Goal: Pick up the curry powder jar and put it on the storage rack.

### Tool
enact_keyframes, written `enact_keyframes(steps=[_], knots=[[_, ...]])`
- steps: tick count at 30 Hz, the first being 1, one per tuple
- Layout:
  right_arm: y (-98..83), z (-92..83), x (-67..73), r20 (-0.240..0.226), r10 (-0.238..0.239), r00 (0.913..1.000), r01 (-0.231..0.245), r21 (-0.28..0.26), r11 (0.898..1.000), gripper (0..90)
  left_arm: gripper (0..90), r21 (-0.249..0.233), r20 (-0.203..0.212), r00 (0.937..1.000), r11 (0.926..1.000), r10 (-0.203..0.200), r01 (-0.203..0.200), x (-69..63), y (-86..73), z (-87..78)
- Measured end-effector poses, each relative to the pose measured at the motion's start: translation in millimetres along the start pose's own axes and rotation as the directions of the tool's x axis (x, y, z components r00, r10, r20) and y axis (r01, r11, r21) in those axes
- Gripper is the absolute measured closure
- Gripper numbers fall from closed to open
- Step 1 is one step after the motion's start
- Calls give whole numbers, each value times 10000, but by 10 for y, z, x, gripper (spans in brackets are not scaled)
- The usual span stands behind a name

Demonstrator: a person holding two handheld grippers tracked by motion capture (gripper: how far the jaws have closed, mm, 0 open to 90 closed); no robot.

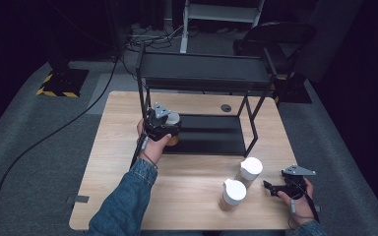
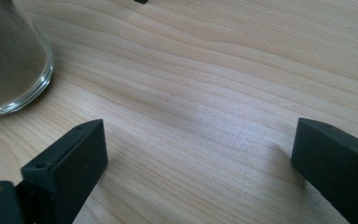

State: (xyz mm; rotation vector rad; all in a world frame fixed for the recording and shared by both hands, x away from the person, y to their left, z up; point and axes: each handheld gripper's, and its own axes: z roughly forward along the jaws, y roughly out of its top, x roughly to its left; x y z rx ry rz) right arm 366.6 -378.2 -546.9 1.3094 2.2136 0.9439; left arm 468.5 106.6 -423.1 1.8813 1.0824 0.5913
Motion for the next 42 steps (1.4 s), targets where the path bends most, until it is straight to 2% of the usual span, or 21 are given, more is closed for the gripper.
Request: enact_keyframes(steps=[6, 9, 19, 22, 27, 30, 32, 36, 42], knots=[[0, 0, 0, 1, 1, 10000, -1, 0, 10000, 35, 329, 94, -99, 9998, 9998, -154, 155, 54, -51, 58], [0, 0, 0, 2, 1, 10000, -1, 0, 10000, 35, 328, 92, -89, 9991, 9991, -405, 405, 77, -70, 85], [0, 0, 0, 2, -1, 10000, 1, -2, 10000, 35, 325, 406, -160, 9986, 9979, -507, 513, 131, -128, 148], [0, 0, 0, 1, 0, 10000, 0, 0, 10000, 35, 324, 306, -152, 9982, 9979, -575, 579, 134, -130, 152], [0, 0, 0, 3, 0, 10000, 0, -2, 10000, 34, 324, 303, -178, 9988, 9985, -447, 452, 127, -138, 154], [0, 0, 0, 4, 1, 10000, -1, -3, 10000, 35, 324, 623, -349, 9992, 9978, -217, 239, 112, -146, 158], [0, 0, 0, 3, 0, 10000, 0, -3, 10000, 35, 261, 782, -460, 9988, 9968, -144, 180, 111, -156, 159], [0, 0, 0, 2, 0, 10000, 0, 1, 10000, 35, 182, 495, -334, 9990, 9983, -286, 302, 109, -149, 122], [1, 0, 0, 2, 4, 10000, -4, 10, 10000, 34, 150, 42, -205, 9996, 9998, -201, 202, 79, -106, -46]])
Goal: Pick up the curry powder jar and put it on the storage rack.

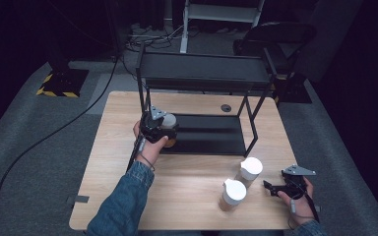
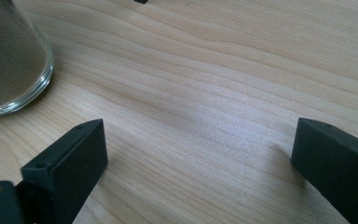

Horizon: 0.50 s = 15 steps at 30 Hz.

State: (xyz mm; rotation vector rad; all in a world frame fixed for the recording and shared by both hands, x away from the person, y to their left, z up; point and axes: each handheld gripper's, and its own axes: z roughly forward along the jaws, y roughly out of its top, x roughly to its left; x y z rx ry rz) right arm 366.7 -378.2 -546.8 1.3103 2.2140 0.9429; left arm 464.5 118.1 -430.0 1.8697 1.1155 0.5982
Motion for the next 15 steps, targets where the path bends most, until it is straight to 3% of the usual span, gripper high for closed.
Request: enact_keyframes(steps=[9, 15], knots=[[8, 9, 1, 25, 32, 10000, -32, 26, 10000, 29, 141, -293, 4, 9997, 9993, 251, -250, -45, 20, -239], [12, 11, -2, 7, 14, 10000, -14, 42, 10000, 26, 142, -203, 13, 9998, 9996, 217, -217, -55, -6, -385]])
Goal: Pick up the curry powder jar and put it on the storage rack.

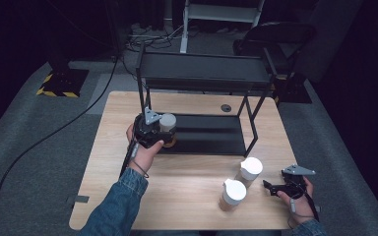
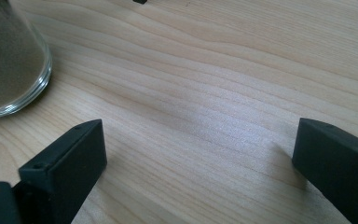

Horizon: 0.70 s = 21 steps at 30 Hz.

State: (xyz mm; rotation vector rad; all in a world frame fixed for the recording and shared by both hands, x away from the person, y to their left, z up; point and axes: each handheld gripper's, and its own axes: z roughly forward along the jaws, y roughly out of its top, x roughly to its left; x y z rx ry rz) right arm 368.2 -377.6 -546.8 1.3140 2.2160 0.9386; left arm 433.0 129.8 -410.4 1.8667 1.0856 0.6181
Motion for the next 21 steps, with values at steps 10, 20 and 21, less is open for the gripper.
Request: enact_keyframes(steps=[10, 20, 21], knots=[[6, 4, -3, -6, -36, 10000, 36, 23, 10000, 24, 148, -114, -36, 10000, 9999, 29, -29, -32, -103, -196], [10, 8, 1, 71, -27, 10000, 26, 52, 10000, 18, 153, -182, -105, 9999, 9998, 28, -30, -63, -257, -356], [10, 8, 1, 73, -31, 10000, 30, 53, 10000, 18, 153, -182, -110, 9999, 9998, 5, -7, -65, -275, -367]])
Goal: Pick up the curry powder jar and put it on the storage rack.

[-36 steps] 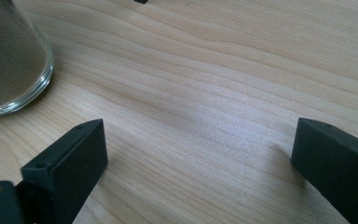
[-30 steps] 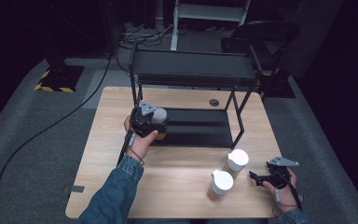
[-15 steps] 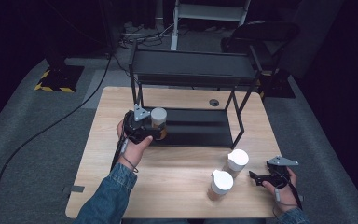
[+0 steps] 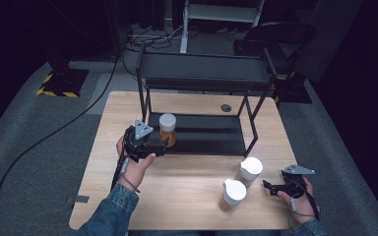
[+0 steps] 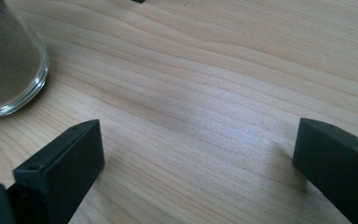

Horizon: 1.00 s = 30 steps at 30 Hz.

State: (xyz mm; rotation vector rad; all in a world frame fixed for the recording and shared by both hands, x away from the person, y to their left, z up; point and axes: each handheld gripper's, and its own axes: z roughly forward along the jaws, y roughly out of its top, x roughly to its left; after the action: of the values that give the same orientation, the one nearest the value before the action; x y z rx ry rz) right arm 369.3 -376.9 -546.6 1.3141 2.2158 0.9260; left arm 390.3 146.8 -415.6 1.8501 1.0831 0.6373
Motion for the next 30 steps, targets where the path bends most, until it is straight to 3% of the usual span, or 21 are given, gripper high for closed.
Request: enact_keyframes(steps=[14, 30], knots=[[0, 0, 0, 1, -2, 10000, 2, -2, 10000, 18, 156, 350, -312, 9994, 9993, 163, -153, 43, -266, -153], [-1, 1, 1, 6, -7, 10000, 7, -3, 10000, 17, 156, 383, -727, 9973, 9992, -93, 121, 154, -518, -302]])
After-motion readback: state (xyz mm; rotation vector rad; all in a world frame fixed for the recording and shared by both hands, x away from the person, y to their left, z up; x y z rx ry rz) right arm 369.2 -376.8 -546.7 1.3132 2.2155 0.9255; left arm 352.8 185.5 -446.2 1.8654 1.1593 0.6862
